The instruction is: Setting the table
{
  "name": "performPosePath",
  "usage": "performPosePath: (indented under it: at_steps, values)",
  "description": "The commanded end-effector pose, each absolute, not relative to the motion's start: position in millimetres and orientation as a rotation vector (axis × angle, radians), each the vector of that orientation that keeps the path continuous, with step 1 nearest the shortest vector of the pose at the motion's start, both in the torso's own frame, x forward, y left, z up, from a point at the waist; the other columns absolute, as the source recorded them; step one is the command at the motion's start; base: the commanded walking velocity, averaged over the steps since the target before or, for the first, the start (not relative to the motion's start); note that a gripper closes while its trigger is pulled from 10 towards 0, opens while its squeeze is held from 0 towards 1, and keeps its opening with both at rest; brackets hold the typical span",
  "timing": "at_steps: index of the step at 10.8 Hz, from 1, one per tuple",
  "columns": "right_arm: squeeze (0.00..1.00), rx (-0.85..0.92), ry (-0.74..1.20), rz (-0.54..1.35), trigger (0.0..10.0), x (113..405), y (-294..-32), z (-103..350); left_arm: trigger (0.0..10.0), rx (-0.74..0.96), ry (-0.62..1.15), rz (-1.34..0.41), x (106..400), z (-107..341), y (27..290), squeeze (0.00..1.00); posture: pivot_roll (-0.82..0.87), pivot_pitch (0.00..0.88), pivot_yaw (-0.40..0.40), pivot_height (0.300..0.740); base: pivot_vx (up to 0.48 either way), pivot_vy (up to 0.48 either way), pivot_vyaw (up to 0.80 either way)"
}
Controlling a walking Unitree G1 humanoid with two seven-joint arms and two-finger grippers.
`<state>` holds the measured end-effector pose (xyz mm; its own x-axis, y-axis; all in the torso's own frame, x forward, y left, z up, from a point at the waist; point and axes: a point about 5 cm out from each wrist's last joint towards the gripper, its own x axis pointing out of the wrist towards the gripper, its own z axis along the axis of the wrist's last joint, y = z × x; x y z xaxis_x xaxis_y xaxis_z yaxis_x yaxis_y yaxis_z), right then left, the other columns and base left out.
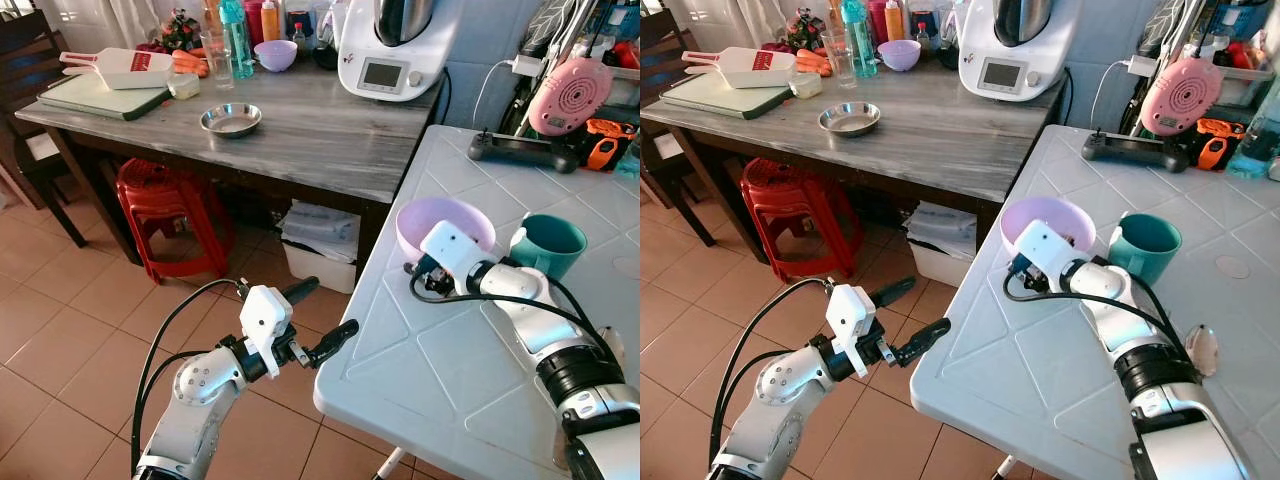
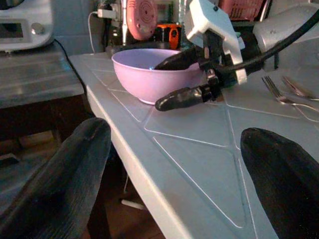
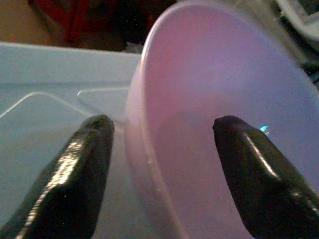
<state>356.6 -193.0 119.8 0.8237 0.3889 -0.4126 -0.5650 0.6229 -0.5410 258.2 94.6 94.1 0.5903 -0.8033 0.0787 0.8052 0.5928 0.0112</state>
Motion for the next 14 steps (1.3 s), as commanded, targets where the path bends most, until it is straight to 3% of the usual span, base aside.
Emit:
performPosePath:
  at_steps: [1,7,14]
  values:
    - [0.0,-0.725,0.255,0.578,0.0,360,-190,123,10.0,-0.007,-0.091,-0.952,259,99,94,0.0,0.01,0.0,0.024,0.74,0.0,0.0,0.0]
    - [0.0,-0.79,0.172,0.59,0.0,363,-191,131,10.0,0.008,-0.11,-0.974,259,101,92,0.0,0.0,0.0,0.028,0.74,0.0,0.0,0.0]
    - [0.0,-0.81,0.139,0.567,0.0,358,-209,137,10.0,0.027,-0.117,-0.98,258,101,90,0.0,0.0,0.0,0.029,0.74,0.0,0.0,0.0]
